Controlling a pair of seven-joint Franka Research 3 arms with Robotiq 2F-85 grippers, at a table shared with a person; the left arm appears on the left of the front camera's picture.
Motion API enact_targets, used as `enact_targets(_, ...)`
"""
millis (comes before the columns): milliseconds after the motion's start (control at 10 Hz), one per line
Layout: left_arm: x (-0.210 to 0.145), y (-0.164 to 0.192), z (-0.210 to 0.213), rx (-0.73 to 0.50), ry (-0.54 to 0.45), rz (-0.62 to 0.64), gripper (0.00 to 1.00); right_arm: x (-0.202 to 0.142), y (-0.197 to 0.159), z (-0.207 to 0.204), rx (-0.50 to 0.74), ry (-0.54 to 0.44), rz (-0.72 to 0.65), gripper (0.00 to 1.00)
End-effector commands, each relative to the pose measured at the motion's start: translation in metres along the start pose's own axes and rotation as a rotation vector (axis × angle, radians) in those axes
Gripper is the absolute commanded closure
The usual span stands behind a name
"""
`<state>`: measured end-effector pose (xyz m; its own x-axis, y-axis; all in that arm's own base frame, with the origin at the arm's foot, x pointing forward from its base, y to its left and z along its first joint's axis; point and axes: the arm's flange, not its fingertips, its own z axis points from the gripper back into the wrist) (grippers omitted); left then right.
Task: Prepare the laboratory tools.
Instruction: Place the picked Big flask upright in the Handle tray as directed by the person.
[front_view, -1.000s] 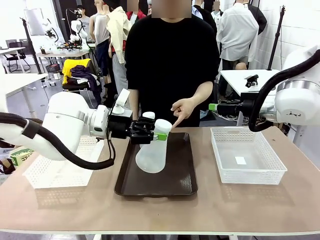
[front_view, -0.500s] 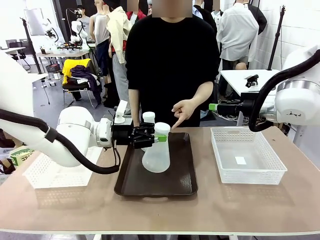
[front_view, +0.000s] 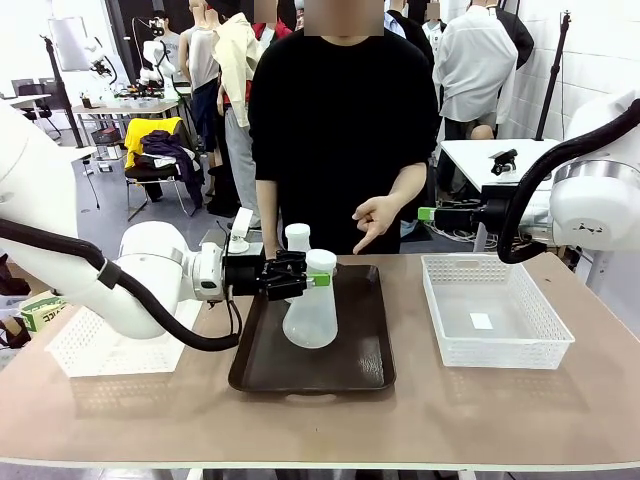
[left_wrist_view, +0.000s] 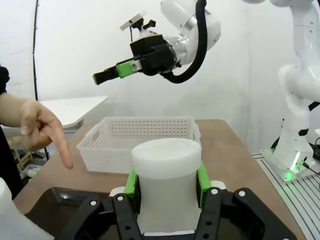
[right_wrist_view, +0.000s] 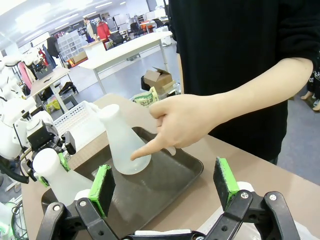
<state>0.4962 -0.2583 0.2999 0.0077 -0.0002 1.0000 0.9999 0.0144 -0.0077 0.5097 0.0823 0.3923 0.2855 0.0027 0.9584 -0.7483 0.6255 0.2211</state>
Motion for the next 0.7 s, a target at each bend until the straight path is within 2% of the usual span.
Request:
enact_targets(0,-0.0009,0.0097,-0.0022,0.01,0.033,0.03,1.0,-0.0005,0.0012,0.0002,-0.01,0.006,0.0,0.0)
enact_targets(100,-0.0035,0.0129,0.0007,0.006,0.029,0.054,0.89,-0.0005,0.0012,0.0002,-0.01,0.006,0.0,0.0)
enact_targets(500,-0.0058,0.0109,0.0009,-0.022,0.043,0.082,0.09,-0.0005,0.0012,0.0002,-0.01,0.006,0.0,0.0)
enact_targets(600,-0.0068,0.0096,0.0029,-0.041,0.05,0.111,0.0,-0.0005,0.0012,0.0002,-0.01,0.006,0.0,0.0)
